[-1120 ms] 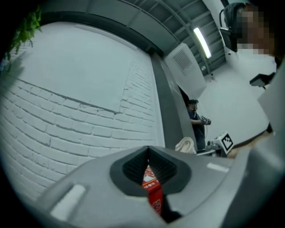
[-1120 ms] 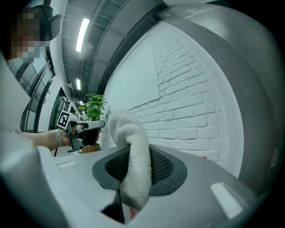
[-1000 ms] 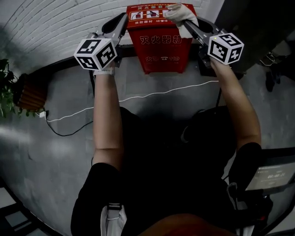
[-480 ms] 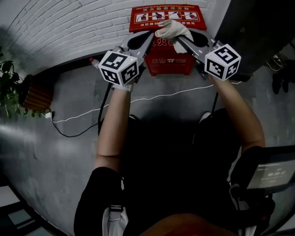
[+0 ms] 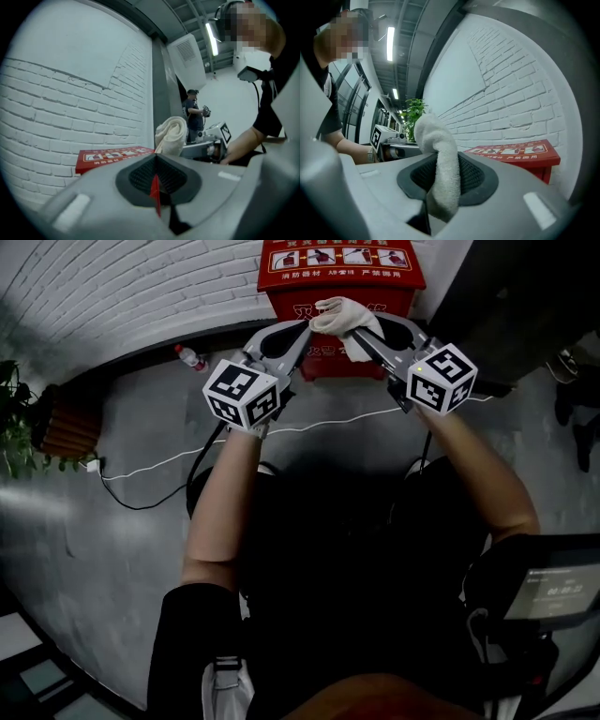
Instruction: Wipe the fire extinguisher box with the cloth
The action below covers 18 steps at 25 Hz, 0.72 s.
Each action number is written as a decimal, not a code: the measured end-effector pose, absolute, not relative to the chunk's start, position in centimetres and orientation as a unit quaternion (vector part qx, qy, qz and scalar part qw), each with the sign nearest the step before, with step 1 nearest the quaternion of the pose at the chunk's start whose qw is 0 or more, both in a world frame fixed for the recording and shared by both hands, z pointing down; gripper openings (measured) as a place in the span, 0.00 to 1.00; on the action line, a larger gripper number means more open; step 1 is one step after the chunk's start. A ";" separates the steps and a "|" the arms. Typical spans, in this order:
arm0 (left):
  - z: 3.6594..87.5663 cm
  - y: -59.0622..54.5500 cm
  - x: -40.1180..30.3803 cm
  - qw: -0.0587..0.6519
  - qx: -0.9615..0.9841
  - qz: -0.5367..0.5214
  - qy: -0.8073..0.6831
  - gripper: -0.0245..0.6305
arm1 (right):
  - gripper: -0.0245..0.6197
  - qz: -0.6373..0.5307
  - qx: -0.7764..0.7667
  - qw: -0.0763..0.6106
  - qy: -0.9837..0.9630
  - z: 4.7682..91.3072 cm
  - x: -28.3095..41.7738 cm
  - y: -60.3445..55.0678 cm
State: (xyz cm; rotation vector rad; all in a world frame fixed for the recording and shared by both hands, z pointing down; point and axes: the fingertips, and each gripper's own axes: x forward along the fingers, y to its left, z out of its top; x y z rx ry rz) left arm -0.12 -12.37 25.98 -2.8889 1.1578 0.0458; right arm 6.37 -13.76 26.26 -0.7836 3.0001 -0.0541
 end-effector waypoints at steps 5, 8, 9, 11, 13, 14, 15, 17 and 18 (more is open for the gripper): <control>26.1 -12.9 -0.4 0.001 -0.926 0.039 0.376 0.04 | 0.20 -0.010 -0.267 0.012 0.963 26.5 6.5 -14.3; 25.5 -12.7 -0.2 -0.007 -0.927 0.058 0.371 0.04 | 0.20 -0.009 -0.265 0.007 0.964 26.5 6.3 -14.4; 25.4 -12.7 -0.1 -0.006 -0.927 0.059 0.370 0.04 | 0.20 -0.007 -0.264 0.006 0.964 26.6 6.2 -14.4; 25.5 -12.7 0.2 -0.001 -0.928 0.054 0.369 0.04 | 0.20 -0.005 -0.264 0.006 0.965 26.6 6.3 -14.5; 25.6 -12.6 0.4 0.003 -0.928 0.047 0.369 0.04 | 0.20 -0.004 -0.265 0.006 0.964 26.6 6.3 -14.5; 25.6 -12.6 0.3 0.004 -0.929 0.045 0.369 0.04 | 0.20 -0.004 -0.266 0.005 0.964 26.6 6.3 -14.5; 25.6 -12.5 0.3 0.004 -0.929 0.044 0.368 0.04 | 0.20 -0.004 -0.266 0.005 0.964 26.6 6.3 -14.6; 25.7 -12.6 0.2 0.005 -0.929 0.044 0.368 0.04 | 0.20 -0.005 -0.268 0.005 0.963 26.7 6.3 -14.8; 25.7 -12.6 0.2 0.005 -0.928 0.044 0.369 0.04 | 0.20 -0.006 -0.268 0.005 0.963 26.7 6.3 -14.8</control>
